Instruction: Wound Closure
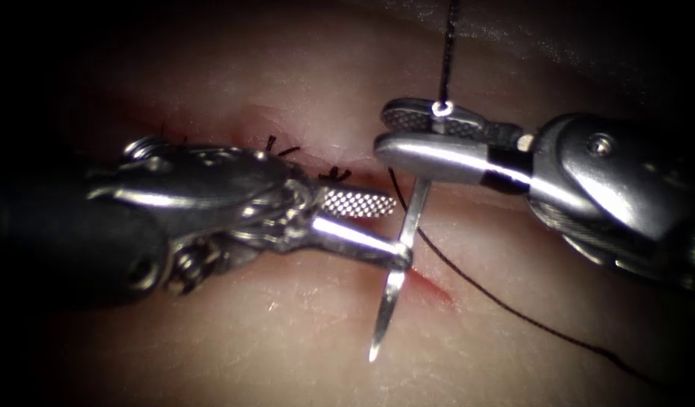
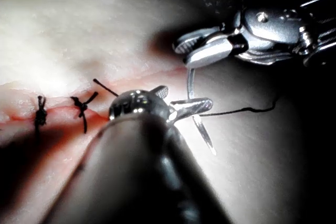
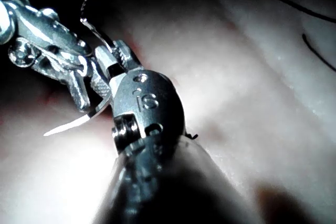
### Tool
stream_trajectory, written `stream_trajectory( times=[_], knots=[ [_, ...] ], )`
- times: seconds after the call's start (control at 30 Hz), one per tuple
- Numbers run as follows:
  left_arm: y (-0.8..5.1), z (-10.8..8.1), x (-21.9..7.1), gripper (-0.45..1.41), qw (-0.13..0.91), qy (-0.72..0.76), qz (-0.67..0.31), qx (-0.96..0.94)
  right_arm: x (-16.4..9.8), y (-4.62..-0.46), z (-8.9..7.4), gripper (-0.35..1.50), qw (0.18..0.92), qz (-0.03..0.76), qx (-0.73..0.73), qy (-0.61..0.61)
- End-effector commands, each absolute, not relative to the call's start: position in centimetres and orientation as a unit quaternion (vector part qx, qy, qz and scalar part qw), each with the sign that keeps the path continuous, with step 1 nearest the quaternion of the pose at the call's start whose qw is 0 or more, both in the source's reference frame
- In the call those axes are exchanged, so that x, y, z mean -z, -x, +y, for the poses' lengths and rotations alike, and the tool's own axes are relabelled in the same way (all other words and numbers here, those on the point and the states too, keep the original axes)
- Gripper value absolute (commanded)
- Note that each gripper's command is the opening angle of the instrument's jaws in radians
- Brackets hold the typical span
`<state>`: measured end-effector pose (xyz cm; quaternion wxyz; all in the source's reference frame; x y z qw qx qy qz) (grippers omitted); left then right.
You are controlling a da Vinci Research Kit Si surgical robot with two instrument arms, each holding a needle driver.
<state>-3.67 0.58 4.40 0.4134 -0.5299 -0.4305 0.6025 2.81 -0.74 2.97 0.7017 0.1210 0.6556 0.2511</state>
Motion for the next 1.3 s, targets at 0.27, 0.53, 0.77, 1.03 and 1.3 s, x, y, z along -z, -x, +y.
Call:
stream_trajectory(
  times=[0.27,0.53,0.77,1.03,1.3],
  knots=[
    [3.73,0.6,-4.39,0.62,0.399,0.553,-0.447,-0.579,-2.96,-2.96,-0.77,-0.35,0.697,0.662,-0.25,-0.117],
    [3.72,0.49,-4.34,-0.38,0.39,0.554,-0.454,-0.578,-2.93,-2.98,-0.77,-0.35,0.691,0.669,-0.249,-0.114],
    [3.68,0.53,-4.26,-0.45,0.391,0.563,-0.454,-0.569,-2.91,-2.99,-0.77,-0.35,0.691,0.669,-0.25,-0.114],
    [3.57,0.68,-4.19,-0.45,0.414,0.587,-0.426,-0.551,-2.87,-2.98,-0.7,1.01,0.678,0.643,-0.328,-0.138],
    [3.57,0.69,-4.21,-0.45,0.418,0.587,-0.421,-0.551,-2.84,-2.99,-0.74,0.83,0.689,0.627,-0.332,-0.148]
  ],
)
